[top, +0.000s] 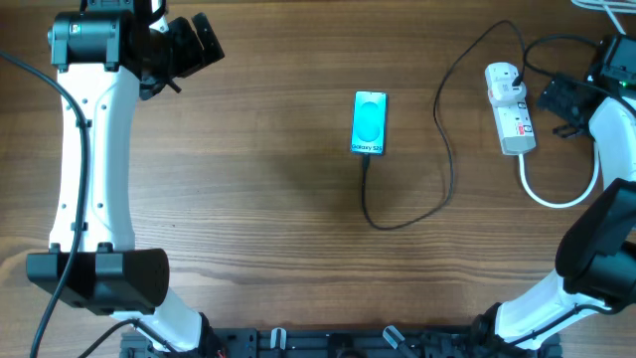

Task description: Plug charger to phone and switch on socket

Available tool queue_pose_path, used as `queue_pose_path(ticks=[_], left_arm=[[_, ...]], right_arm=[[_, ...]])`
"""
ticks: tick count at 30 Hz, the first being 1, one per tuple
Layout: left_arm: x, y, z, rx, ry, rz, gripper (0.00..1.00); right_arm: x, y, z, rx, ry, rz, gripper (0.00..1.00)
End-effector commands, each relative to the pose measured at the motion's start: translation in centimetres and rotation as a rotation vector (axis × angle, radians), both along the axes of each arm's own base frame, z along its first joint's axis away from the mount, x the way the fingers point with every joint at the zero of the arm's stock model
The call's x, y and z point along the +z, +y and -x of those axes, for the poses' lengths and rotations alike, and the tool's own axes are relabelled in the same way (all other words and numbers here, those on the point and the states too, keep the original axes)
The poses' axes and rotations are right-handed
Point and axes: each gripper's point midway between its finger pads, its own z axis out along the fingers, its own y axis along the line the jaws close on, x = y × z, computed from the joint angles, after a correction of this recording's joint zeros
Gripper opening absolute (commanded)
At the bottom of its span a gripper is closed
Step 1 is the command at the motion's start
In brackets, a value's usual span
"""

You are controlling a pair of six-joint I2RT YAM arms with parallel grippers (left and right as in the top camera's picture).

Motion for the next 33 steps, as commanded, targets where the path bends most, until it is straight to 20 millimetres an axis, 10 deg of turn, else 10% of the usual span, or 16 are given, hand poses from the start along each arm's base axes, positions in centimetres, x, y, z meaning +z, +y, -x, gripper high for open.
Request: queue_pose_path(ticks=[1,13,33], left_arm=[[-0.4,0.3,0.0,0.0,0.01,-0.013,1.0],[-0.4,0.3,0.0,0.0,0.01,-0.013,1.0],[-0.4,0.3,0.0,0.0,0.01,-0.013,1.0]], right_arm=[[0.9,0.3,-0.9,0.031,-0.044,-0.001,1.0],[-6.3,0.9,-2.2,-0.083,-0.024,-0.153,1.0],[-9.4,2.4,-2.6,-0.098,-0.01,-0.269,1.0]])
